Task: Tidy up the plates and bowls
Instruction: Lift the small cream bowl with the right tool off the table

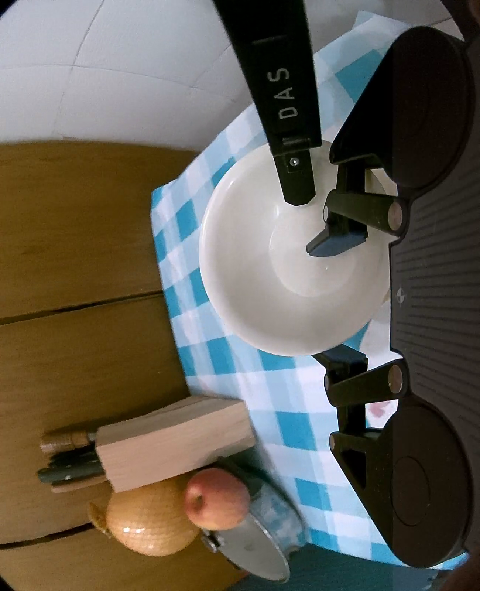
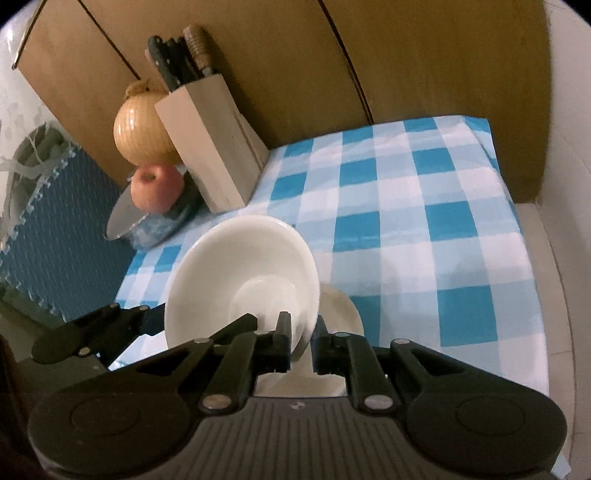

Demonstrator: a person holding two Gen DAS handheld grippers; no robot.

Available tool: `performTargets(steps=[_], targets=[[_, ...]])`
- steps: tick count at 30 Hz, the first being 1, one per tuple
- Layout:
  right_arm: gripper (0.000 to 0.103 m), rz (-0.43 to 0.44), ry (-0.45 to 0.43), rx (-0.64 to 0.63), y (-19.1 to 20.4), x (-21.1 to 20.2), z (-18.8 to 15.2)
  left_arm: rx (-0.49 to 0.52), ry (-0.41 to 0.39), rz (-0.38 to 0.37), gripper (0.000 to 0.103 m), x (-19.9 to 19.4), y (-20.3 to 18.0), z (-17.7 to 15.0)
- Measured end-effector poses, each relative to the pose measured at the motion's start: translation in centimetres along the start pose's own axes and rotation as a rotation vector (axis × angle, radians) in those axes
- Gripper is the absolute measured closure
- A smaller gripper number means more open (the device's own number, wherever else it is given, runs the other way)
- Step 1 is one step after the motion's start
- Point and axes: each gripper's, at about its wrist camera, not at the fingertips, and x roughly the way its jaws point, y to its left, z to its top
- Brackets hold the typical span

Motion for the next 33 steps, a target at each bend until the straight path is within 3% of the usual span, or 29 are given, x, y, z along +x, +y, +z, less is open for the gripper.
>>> performTargets(steps=[7, 10, 14, 18, 20, 33], targets=[[0.093, -0.032, 0.036, -0.026, 0.1, 0.9, -0.8, 0.0, 0.055, -0.019, 0.044, 0.9, 0.1, -0.9], [0.092, -0.068, 0.007, -0.061, 0.4, 0.6, -0.8, 0.026, 0.055, 0.005, 0.045, 1.1, -0.1, -1.1], [0.082, -0.112, -0.031, -0.086, 0.4, 0.1, -0.6, 0.033, 0.059, 0.006, 0.042, 1.1, 0.0, -1.2], [0.08, -0.118, -0.024, -0.066, -0.3, 0.3, -0.3, 0.026, 0.056, 0.012, 0.038, 1.2, 0.4, -1.0], [0.077, -0.115, -0.02, -0.058, -0.6, 0.4, -0.3, 0.028, 0.051, 0.018, 0.033, 1.2, 0.4, -1.0], [0.069, -0.022, 0.048, 0.066, -2.5, 2.3, -0.1, 0.062, 0.047, -0.01, 0.024, 1.1, 0.5, -1.3]])
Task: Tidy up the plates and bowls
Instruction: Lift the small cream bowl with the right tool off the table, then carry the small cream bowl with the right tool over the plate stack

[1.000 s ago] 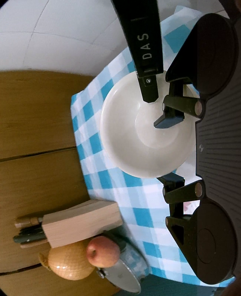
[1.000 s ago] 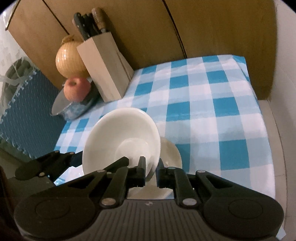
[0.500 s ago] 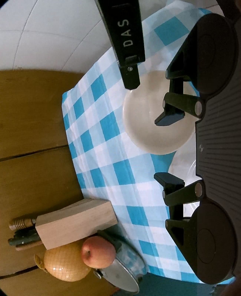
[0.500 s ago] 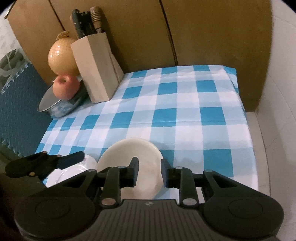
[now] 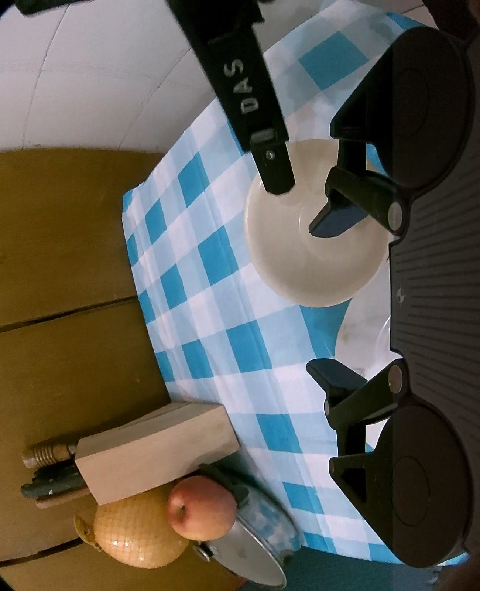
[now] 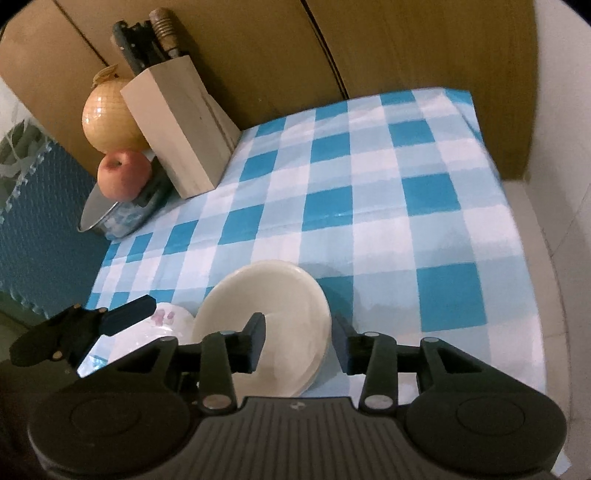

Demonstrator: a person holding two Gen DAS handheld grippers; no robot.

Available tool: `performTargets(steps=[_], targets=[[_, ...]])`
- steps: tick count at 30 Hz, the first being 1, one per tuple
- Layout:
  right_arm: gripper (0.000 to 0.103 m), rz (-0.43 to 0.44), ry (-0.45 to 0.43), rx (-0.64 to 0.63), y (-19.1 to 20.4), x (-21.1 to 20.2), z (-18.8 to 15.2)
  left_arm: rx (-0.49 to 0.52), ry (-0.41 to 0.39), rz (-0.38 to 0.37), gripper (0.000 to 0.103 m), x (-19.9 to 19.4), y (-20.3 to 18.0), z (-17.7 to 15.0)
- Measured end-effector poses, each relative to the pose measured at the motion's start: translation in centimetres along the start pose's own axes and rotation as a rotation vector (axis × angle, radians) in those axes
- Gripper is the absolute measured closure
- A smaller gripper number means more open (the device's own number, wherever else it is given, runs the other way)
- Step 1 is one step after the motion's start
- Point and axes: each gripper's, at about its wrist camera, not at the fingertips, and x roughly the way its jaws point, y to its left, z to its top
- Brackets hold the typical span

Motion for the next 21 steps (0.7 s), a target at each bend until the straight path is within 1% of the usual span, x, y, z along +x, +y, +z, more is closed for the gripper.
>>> performTargets(steps=[3, 10, 12, 14, 15, 16, 18, 19, 20, 21], targets=[[0.067, -0.008, 0.004, 0.006, 0.0, 0.8, 0.2, 0.003, 0.002, -0.005, 0.022, 0.1, -0.1, 0.0], [0.066, -0.028, 0.067, 0.008, -0.3, 2.9, -0.2, 0.02, 0.014, 0.011, 0.023, 1.3, 0.2, -0.2], [0.066, -0.023, 0.078, 0.028, -0.6, 3.3, -0.3, 0.025, 0.03, 0.01, 0.024, 2.1, 0.3, -0.2], [0.066, -0.023, 0.083, 0.038, -0.8, 3.5, -0.3, 0.024, 0.054, 0.0, 0.031, 3.0, 0.3, 0.0], [0.067, -0.03, 0.084, 0.037, -0.9, 3.5, -0.3, 0.021, 0.062, -0.005, 0.032, 3.5, 0.4, 0.1], [0.068, -0.036, 0.085, 0.034, -0.9, 3.5, -0.3, 0.017, 0.068, -0.007, 0.033, 3.8, 0.5, 0.3], [0.075, -0.038, 0.095, 0.033, -1.1, 3.6, -0.4, 0.019, 0.073, -0.009, 0.036, 4.1, 0.6, 0.4], [0.085, -0.033, 0.102, 0.037, -1.2, 3.6, -0.5, 0.022, 0.075, -0.01, 0.037, 4.3, 0.5, 0.5], [0.092, -0.028, 0.111, 0.039, -1.3, 3.7, -0.6, 0.026, 0.081, -0.013, 0.038, 4.5, 0.4, 0.5], [0.092, -0.023, 0.119, 0.036, -1.3, 3.9, -0.6, 0.03, 0.09, -0.021, 0.039, 4.8, 0.3, 0.6]])
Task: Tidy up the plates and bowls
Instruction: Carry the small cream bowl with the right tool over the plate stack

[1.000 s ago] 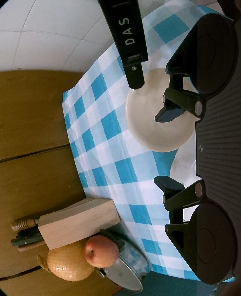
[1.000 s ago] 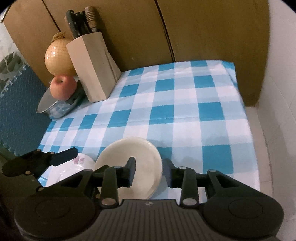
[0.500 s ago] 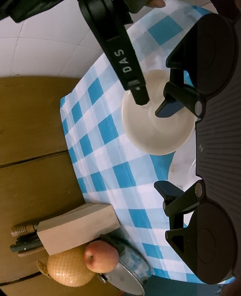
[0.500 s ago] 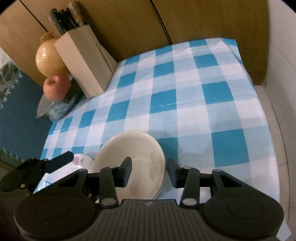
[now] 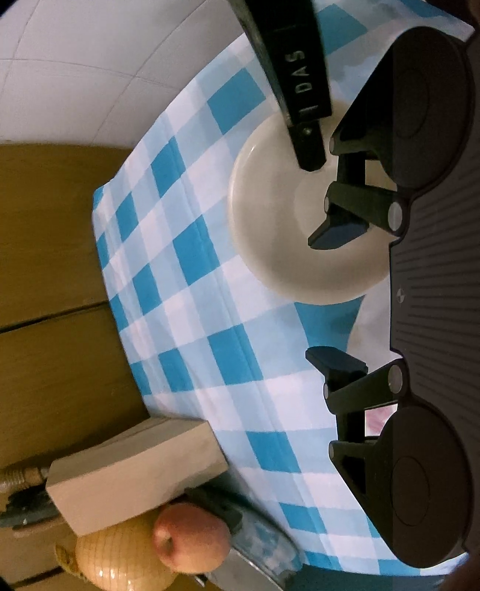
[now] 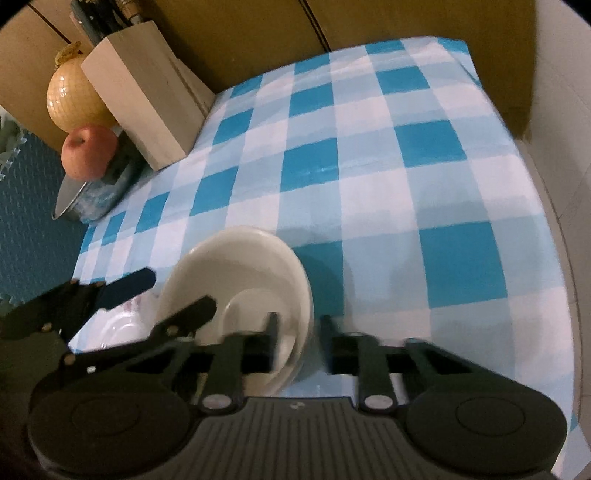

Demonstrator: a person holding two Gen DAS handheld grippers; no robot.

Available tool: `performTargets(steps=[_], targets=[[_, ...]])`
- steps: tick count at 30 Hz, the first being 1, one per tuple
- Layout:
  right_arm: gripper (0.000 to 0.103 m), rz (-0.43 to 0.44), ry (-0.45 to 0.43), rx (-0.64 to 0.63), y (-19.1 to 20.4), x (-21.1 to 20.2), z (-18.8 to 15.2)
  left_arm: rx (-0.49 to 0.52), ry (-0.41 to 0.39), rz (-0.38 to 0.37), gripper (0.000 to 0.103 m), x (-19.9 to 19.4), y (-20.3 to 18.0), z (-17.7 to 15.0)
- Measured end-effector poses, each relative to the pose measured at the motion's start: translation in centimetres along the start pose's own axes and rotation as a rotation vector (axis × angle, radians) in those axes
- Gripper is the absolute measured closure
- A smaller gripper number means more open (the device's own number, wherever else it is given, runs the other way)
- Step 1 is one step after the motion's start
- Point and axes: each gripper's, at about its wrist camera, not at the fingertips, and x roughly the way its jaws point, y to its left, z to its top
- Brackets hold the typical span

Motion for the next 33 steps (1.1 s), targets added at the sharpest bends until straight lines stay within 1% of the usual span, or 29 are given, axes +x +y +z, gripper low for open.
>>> performTargets(steps=[3, 4, 7, 8, 11, 15, 24, 33], targets=[[0.092, -0.001, 0.003, -0.019, 0.2, 0.2, 0.0, 0.018, 0.034, -0.012, 0.045, 1.1, -0.5, 0.0], [0.092, 0.001, 0.007, -0.016, 0.1, 0.2, 0.1, 0.024, 0.022, -0.011, 0.046, 1.1, -0.6, 0.1], [0.092, 0.016, 0.015, -0.007, -0.1, 0.3, 0.2, 0.041, 0.021, -0.017, 0.052, 1.4, -1.0, 0.4], [0.092, 0.023, 0.019, 0.0, -0.2, 0.4, 0.2, 0.037, 0.022, -0.026, 0.059, 1.4, -1.1, 0.4], [0.092, 0.023, 0.017, 0.009, -0.4, 0.3, 0.2, 0.055, 0.021, -0.021, 0.06, 1.3, -1.5, 0.4], [0.093, 0.017, 0.008, 0.019, -0.4, 0.0, 0.3, 0.031, 0.029, -0.034, 0.059, 1.1, -1.4, 0.5], [0.094, 0.056, -0.053, 0.042, -0.5, -2.0, 0.7, 0.007, -0.045, -0.028, 0.057, -1.2, -1.2, 1.1], [0.094, 0.101, -0.09, 0.009, 1.3, -3.3, 0.9, -0.028, -0.105, 0.017, 0.055, -3.8, -0.3, 1.1]])
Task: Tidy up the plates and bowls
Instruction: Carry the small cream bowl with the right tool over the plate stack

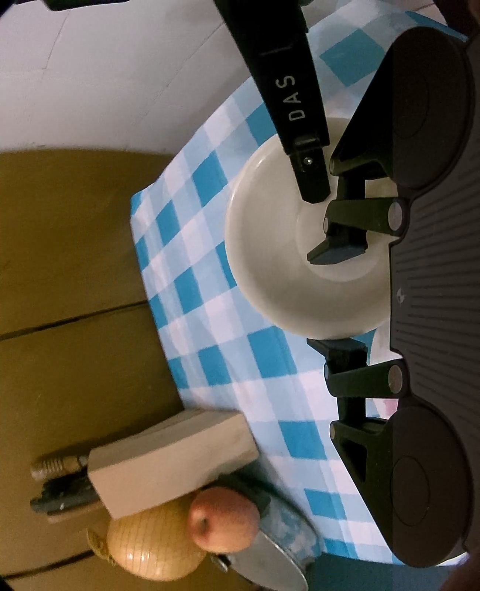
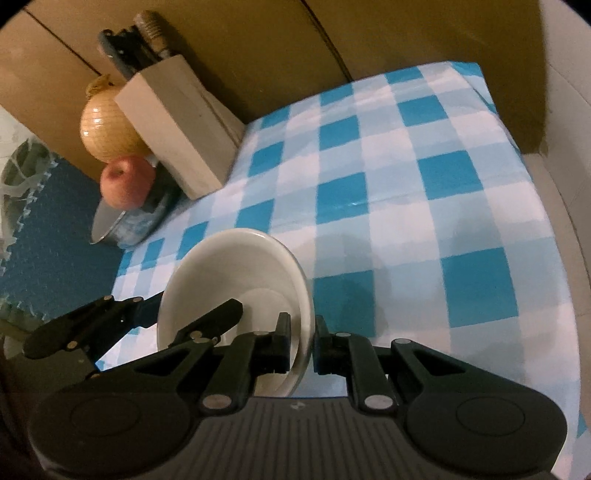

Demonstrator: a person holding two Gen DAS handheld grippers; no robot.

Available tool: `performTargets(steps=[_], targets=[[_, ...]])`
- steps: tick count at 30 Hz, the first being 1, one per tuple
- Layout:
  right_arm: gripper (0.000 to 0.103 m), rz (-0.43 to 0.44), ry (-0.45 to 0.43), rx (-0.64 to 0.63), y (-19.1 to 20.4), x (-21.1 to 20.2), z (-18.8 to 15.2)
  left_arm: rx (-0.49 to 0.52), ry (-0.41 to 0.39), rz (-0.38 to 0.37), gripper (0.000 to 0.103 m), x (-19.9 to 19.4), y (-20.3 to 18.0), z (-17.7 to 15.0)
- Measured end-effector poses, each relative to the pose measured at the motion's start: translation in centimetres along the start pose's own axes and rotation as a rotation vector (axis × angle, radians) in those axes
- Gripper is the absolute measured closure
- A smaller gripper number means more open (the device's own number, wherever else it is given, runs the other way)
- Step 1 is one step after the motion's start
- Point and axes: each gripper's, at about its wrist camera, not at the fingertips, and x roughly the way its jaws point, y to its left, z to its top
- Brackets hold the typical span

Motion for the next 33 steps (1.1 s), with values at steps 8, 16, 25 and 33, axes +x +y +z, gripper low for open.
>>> performTargets(steps=[8, 16, 25, 33], targets=[[0.094, 0.018, -0.016, -0.023, 1.2, -0.3, -0.1, -0.021, -0.026, 0.023, 0.053, -1.2, 0.6, -0.3], [0.093, 0.043, -0.014, -0.059, 3.0, -0.1, -0.3, -0.049, -0.044, 0.06, 0.052, -2.4, 1.9, -1.1], [0.093, 0.061, 0.02, -0.105, 5.1, 0.9, -1.2, -0.078, -0.028, 0.09, 0.051, -3.3, 3.6, -2.8], [0.093, 0.082, 0.077, -0.169, 7.6, 2.2, -2.6, -0.13, 0.002, 0.108, 0.049, -4.4, 5.9, -4.9]])
